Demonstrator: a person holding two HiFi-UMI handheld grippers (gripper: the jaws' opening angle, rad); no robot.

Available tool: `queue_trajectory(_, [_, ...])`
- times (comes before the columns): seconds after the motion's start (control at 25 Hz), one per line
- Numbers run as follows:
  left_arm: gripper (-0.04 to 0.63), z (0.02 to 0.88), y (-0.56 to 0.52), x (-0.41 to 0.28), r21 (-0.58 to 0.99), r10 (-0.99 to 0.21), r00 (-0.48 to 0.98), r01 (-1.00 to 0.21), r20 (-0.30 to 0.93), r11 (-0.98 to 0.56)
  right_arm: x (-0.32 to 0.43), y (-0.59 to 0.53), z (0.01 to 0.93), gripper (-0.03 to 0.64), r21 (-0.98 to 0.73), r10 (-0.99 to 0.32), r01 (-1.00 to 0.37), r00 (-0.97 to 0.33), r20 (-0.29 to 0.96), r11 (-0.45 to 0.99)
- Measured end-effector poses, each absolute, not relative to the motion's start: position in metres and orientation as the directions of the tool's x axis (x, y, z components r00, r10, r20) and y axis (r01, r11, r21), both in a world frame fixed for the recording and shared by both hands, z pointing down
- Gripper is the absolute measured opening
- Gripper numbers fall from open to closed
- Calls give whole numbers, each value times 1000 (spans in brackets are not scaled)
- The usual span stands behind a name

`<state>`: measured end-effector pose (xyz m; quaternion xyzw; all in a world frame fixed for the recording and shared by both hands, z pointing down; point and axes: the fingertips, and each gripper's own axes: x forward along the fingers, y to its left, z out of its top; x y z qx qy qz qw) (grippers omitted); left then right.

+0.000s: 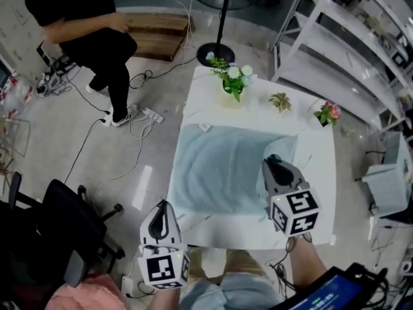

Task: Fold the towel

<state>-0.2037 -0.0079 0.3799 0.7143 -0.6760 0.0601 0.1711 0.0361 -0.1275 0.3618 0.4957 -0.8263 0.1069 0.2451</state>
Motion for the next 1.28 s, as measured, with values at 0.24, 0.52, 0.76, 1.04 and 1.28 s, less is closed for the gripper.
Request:
queue_trajectory(0.24, [8,387,11,-247,180,-947,30,-983,321,30,-36,-125,370,32,68,-724,-820,-460,515,569])
queue_trajectory(0.52, [8,382,25,-289,188,-944,-31,-977,329,98,-109,-117,389,32,70,-659,-751,-526,538,656])
queue_trajectory(0.76, [8,407,41,-312,198,-919,-57,-969,389,144,-151,-104,431,32,60,-590,-701,-547,594,711])
queue_trajectory(1.04, [8,432,44,-321,217,-917,-41,-966,397,137,-169,-89,504,35,36,-508,-674,-519,687,737])
queue_trajectory(1.28, [8,458,48,-312,253,-891,-12,-957,453,142,-175,-85,529,40,43,-481,-653,-509,714,756])
